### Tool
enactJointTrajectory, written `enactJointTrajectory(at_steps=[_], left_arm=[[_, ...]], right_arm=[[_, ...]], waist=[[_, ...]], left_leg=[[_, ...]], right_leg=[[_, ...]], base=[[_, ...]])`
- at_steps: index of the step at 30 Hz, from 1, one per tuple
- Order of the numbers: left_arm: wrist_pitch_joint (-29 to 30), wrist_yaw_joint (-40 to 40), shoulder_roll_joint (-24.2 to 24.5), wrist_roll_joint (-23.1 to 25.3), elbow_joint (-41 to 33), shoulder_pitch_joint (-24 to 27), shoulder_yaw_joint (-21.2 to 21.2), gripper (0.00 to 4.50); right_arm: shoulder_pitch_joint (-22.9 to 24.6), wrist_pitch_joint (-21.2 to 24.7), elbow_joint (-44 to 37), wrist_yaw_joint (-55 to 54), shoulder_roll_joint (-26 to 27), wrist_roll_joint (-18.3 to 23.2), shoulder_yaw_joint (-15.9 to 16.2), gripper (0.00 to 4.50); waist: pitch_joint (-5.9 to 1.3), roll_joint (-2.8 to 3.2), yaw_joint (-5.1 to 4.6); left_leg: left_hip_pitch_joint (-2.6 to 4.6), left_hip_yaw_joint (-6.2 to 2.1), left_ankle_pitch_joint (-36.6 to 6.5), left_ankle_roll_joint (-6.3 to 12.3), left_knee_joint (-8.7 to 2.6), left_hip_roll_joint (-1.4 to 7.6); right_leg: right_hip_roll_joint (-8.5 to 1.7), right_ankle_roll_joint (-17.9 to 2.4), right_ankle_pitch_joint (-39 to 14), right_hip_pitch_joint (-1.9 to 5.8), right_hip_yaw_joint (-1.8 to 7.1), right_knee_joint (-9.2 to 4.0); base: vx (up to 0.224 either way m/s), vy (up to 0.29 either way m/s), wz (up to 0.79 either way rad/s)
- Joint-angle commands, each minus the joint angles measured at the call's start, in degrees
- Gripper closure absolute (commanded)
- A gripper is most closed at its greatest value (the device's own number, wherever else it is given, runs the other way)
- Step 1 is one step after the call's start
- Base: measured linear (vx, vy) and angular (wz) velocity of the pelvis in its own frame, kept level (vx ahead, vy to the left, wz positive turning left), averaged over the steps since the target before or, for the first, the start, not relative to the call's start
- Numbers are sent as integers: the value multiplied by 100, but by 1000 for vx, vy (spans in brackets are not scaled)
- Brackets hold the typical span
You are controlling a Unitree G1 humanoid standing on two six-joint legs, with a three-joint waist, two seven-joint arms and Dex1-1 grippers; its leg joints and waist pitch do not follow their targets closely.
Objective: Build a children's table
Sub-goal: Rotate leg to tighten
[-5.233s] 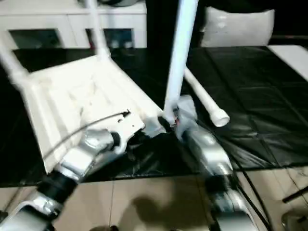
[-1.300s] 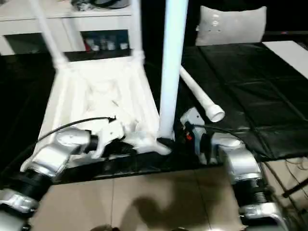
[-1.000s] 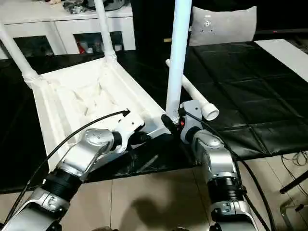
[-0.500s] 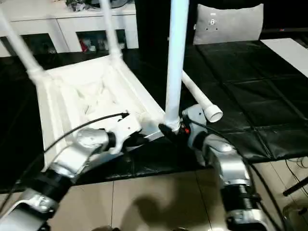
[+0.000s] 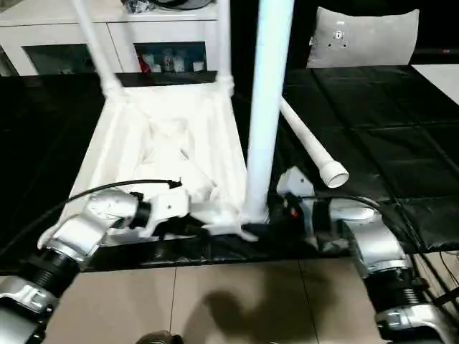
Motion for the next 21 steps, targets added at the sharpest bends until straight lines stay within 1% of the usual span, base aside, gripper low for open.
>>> enactJointTrajectory(at_steps=[1,3,4,5,6,7,8,9,12,13,14,15,17,19,21], left_arm=[[-180,-441,48,28,-54,-57,-286,450],[-186,-471,55,15,-53,-59,-300,450],[-209,-503,54,2,-42,-58,-308,450],[-229,-515,49,0,-29,-59,-306,450],[-239,-520,44,1,-20,-62,-305,450],[-265,-532,39,-1,9,-70,-303,450],[-281,-537,36,-2,25,-74,-302,450],[-287,-538,34,-3,32,-75,-302,450],[-303,-568,38,-12,30,-43,-307,450],[-309,-578,40,-15,27,-36,-310,450],[-306,-583,43,-17,23,-28,-312,450],[-307,-589,45,-19,24,-26,-314,450],[-290,-597,44,-48,18,-8,-306,450],[-244,-573,25,-90,-9,22,-286,450],[-120,-523,-12,-141,-70,54,-251,450]], right_arm=[[-111,-57,-36,261,-47,11,74,5],[-125,-101,-11,291,-47,20,80,5],[-150,-286,63,264,-25,-7,81,31],[-161,-332,103,263,-19,-7,85,31],[-166,-329,126,273,-17,5,87,38],[-170,-322,145,312,-26,29,102,56],[-171,-318,152,336,-28,42,110,68],[-171,-318,153,346,-27,47,113,68],[-139,-202,144,504,-34,106,153,87],[-133,-178,144,537,-34,116,154,107],[-128,-151,143,560,-34,126,154,113],[-129,-156,160,579,-35,134,157,128],[-109,-106,160,626,-29,183,163,128],[-71,10,104,628,12,277,129,157],[-25,145,25,588,60,360,98,163]], waist=[[-389,-97,-1],[-392,-90,1],[-395,-96,11],[-403,-102,15],[-403,-99,19],[-399,-111,20],[-399,-108,24],[-402,-115,29],[-405,-123,32],[-405,-121,37],[-409,-121,39],[-408,-120,41],[-410,-123,45],[-409,-125,47],[-409,-135,50]], left_leg=[[80,-24,-1326,379,-366,223],[86,-23,-1297,382,-362,230],[93,-21,-1290,378,-360,234],[89,-21,-1249,375,-355,233],[90,-19,-1248,376,-352,230],[82,-19,-1228,391,-350,226],[85,-17,-1229,404,-347,223],[84,-19,-1217,407,-346,224],[80,-20,-1207,413,-342,224],[83,-19,-1197,417,-341,225],[80,-19,-1172,423,-336,223],[76,-18,-1152,435,-335,224],[76,-18,-1130,447,-331,222],[75,-18,-1121,444,-331,223],[82,-14,-1124,431,-332,223]], right_leg=[[-307,-1327,-1293,285,220,-362],[-300,-1365,-1236,277,220,-355],[-304,-1386,-1206,273,222,-350],[-309,-1396,-1168,276,222,-339],[-304,-1406,-1156,275,220,-338],[-302,-1400,-1140,283,221,-334],[-303,-1394,-1167,281,219,-343],[-301,-1386,-1176,285,217,-338],[-302,-1378,-1182,289,218,-335],[-304,-1378,-1182,286,218,-337],[-302,-1382,-1161,289,218,-330],[-302,-1388,-1140,289,217,-328],[-299,-1390,-1138,289,215,-326],[-299,-1389,-1148,288,215,-325],[-294,-1381,-1191,289,216,-324]], base=[[0,0,0],[0,0,0],[0,0,0],[0,0,0],[0,0,0],[0,0,0],[0,0,0],[0,0,0],[0,0,0],[0,0,0],[0,0,0],[0,0,0],[0,0,0],[0,0,0],[0,0,0]])
